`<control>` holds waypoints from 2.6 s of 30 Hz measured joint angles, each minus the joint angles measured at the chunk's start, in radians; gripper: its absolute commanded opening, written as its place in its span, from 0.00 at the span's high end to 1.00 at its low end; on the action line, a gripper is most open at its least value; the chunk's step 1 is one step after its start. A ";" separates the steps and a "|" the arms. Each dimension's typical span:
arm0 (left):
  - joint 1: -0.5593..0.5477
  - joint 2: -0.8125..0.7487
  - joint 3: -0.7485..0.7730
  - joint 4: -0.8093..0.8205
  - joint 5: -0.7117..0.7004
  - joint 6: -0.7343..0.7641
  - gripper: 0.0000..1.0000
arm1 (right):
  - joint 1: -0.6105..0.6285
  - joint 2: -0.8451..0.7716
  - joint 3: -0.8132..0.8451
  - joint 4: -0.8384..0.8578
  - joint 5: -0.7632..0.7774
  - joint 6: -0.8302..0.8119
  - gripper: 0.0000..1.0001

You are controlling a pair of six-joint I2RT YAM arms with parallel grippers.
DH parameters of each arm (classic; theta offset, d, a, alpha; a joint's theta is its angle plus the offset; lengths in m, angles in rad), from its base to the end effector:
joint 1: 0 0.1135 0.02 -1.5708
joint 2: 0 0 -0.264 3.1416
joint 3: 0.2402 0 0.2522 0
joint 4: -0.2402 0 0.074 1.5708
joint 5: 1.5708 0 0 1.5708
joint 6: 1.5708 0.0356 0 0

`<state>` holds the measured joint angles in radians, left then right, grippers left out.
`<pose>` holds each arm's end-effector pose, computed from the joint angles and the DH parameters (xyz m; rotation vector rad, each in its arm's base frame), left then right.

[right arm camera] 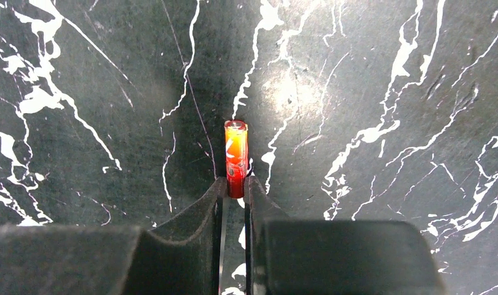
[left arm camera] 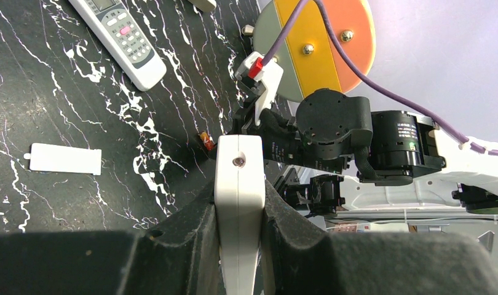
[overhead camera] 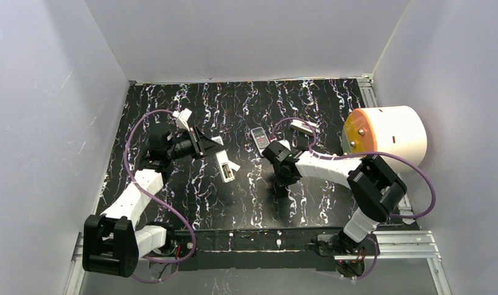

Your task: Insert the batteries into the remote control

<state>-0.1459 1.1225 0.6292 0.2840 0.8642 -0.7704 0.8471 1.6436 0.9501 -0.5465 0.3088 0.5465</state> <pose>0.2382 -0.0624 0.2681 0.0874 1.9319 -1.3983 0.2074 0.2184 0.1643 -0.3340 2.6726 -0.0329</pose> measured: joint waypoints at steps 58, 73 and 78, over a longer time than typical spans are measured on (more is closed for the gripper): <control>-0.111 0.156 -0.148 0.349 -0.150 -0.248 1.00 | 0.169 -0.149 0.256 0.120 -0.377 -0.093 0.90; -0.111 0.156 -0.149 0.366 -0.162 -0.257 1.00 | 0.188 -0.118 0.278 0.065 -0.330 -0.113 0.88; -0.111 0.156 -0.149 0.366 -0.163 -0.259 1.00 | 0.189 -0.100 0.289 0.058 -0.330 -0.113 0.83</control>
<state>-0.2573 1.2785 0.4805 0.6502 0.7013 -1.0290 1.0359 1.5433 1.2388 -0.4889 -0.0208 0.4332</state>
